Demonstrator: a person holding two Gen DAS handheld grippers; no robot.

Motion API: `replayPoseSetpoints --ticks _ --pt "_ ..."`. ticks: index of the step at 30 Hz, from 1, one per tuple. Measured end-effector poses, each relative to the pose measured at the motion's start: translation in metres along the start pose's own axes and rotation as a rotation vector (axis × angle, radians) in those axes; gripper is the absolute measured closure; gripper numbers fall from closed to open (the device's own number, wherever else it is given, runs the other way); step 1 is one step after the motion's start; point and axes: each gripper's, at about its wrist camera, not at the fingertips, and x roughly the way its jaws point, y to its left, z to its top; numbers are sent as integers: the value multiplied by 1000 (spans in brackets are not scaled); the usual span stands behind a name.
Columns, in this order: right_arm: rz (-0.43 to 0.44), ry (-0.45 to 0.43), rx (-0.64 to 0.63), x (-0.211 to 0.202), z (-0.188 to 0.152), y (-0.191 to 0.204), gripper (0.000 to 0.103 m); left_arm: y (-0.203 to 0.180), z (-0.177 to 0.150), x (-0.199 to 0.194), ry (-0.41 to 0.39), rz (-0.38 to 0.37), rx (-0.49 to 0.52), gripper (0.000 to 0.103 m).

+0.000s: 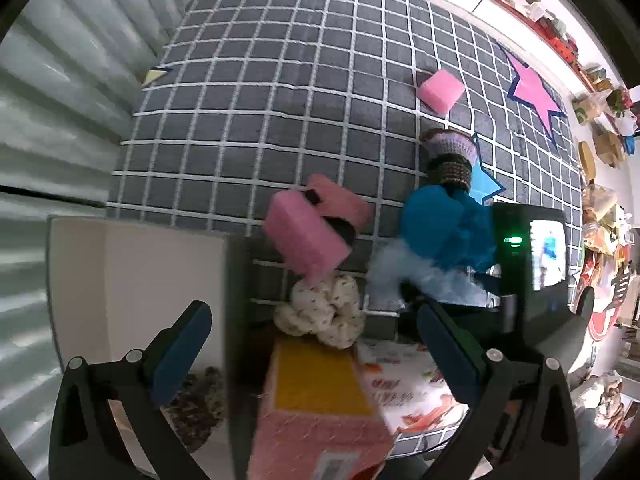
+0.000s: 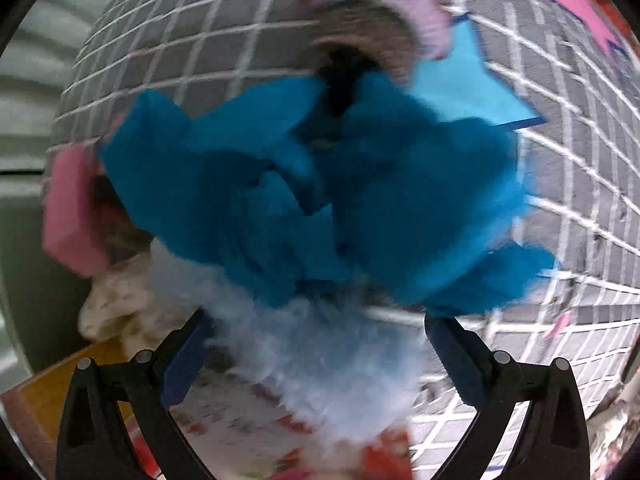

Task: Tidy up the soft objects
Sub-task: 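Return both tools to the pile on the mat, then grasp the pink foam sponge with the left tool while the right tool grasps the light-blue tulle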

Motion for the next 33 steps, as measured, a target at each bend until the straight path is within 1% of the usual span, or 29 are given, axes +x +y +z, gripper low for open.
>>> replayPoseSetpoints --ticks 2,6,8,9,12,13,15,17,18,21,23,24,26,28,29,31,32,33 --pt "-4 -13 53 -3 -1 -21 1 -10 7 3 6 -10 10 0" --pt "-31 -23 176 -8 -7 -83 1 -35 21 3 0 -18 49 0" --pt "-31 -20 223 -9 -12 -108 1 -49 32 5 -3 -21 65 0" --pt "-38 -21 253 -11 -17 -125 1 -58 42 6 -12 -17 74 0" --pt "-40 -38 310 -18 -31 -159 1 -74 67 9 -44 -11 86 0" --pt "-39 -41 326 -20 -35 -168 1 -83 81 13 -57 -5 97 0" --pt "-7 -57 364 -28 -45 -184 1 -94 99 22 -80 12 117 0" --pt "38 -85 395 -40 -56 -199 1 -109 121 37 -100 45 149 0" --pt "66 -102 397 -46 -61 -204 1 -115 131 45 -105 59 164 0" --pt "98 -128 372 -59 -72 -217 1 -132 159 71 -112 98 201 0" --pt "109 -126 353 -68 -86 -230 1 -138 171 86 -102 118 218 0" --pt "118 -121 345 -70 -88 -231 1 -142 177 96 -99 143 231 0" --pt "150 -106 323 -70 -95 -233 1 -145 182 109 -92 165 251 0" --pt "164 -101 300 -69 -100 -222 1 -147 186 123 -71 179 262 0" --pt "169 -96 289 -66 -91 -215 1 -148 187 126 -69 179 265 0" --pt "180 -89 251 -65 -94 -205 1 -149 189 134 -59 190 273 0" --pt "187 -85 233 -63 -89 -199 1 -150 188 137 -55 188 273 0" --pt "190 -80 215 -60 -82 -194 1 -150 190 137 -64 169 268 0"
